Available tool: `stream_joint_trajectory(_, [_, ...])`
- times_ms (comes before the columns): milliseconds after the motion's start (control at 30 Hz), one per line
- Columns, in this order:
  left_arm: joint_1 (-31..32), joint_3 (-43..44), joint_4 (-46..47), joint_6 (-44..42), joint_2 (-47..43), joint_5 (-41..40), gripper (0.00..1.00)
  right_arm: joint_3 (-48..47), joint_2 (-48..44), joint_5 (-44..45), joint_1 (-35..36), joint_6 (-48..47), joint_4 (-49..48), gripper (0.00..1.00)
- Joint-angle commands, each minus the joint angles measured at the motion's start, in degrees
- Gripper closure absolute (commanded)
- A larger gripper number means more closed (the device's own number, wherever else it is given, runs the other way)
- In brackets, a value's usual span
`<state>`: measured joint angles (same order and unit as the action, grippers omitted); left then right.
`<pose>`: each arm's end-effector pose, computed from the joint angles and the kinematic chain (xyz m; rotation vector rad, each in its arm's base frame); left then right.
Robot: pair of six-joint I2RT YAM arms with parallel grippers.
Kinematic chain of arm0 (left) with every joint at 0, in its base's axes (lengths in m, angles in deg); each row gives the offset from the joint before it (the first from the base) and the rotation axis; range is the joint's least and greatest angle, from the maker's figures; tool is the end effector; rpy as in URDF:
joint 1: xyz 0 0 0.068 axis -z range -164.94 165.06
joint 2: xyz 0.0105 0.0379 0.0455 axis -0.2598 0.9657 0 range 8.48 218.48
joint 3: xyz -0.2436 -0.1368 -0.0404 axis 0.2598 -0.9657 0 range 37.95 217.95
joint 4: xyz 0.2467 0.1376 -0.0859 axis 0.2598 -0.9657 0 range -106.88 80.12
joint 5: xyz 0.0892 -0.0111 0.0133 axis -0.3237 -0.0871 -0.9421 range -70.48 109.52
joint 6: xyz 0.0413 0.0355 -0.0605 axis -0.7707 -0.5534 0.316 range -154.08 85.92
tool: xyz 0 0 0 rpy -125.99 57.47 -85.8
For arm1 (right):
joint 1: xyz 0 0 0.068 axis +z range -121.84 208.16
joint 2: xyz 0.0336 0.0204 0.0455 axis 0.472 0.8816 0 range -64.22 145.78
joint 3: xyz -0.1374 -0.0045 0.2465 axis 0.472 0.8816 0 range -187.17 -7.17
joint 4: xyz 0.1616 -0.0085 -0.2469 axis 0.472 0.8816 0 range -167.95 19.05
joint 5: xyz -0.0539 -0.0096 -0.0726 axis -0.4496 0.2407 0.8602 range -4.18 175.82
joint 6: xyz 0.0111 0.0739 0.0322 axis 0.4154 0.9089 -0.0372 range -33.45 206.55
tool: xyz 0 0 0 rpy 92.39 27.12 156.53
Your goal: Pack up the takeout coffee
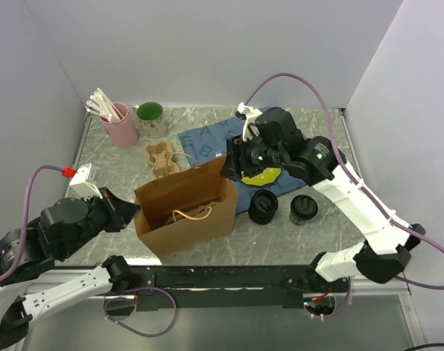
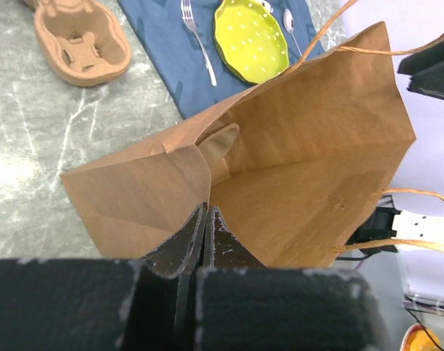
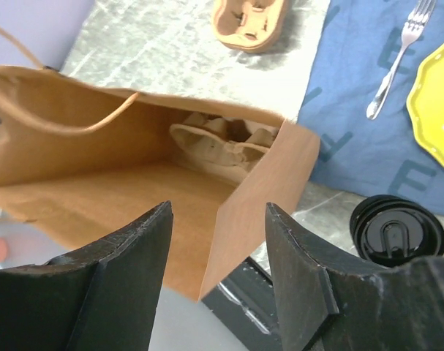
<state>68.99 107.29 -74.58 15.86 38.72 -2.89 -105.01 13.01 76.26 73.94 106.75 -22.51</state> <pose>0.0741 -0.0562 0.4148 -0.1842 2.0584 -0.7663 0.2142 0.2367 0.4535 -0.6047 2.2123 0.8126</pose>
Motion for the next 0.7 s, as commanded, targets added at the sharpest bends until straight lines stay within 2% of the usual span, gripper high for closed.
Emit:
stream_joint_trajectory(0, [0.03,2.02,1.78,-2.64,1.75,-3.42,0.99,-5.16,3.27,2.52,0.28,-2.01,2.12,0.40])
stream_joint_trajectory(200, [0.03,3.08,1.25,-3.70,3.07,-4.13,0.99,-12.98,9.69,11.65,0.28,-2.27,8.80,0.49])
stream_joint_trajectory(300, [-0.05,2.99,1.25,-3.79,3.16,-4.83,0.99,-14.39,10.66,13.43,0.28,-2.54,9.08,0.73])
stream_joint_trajectory(333, [0.03,3.34,1.25,-3.79,3.33,-5.88,0.99,-13.35,10.31,12.82,0.28,-3.06,8.46,0.87])
stream_joint_trajectory(400, [0.03,5.09,0.03,-3.70,4.38,-7.11,0.99,-11.77,9.43,11.07,0.36,-3.16,6.01,0.99])
stream_joint_trajectory(433, [0.03,6.15,-0.59,-3.18,5.09,-8.16,0.97,-10.10,8.30,9.93,0.36,-2.46,5.39,1.00])
stream_joint_trajectory(500, [0.03,10.00,-4.43,-1.86,7.81,-8.70,0.84,-8.25,6.71,9.83,0.63,0.16,3.37,1.00])
stream_joint_trajectory(533, [0.03,11.24,-6.20,0.15,8.77,-8.44,0.70,-5.72,4.44,10.26,0.80,1.05,2.23,1.00])
stream_joint_trajectory(667, [0.03,14.51,-12.98,6.84,11.51,-5.28,0.57,1.68,-1.99,11.05,1.59,5.63,-2.87,1.00])
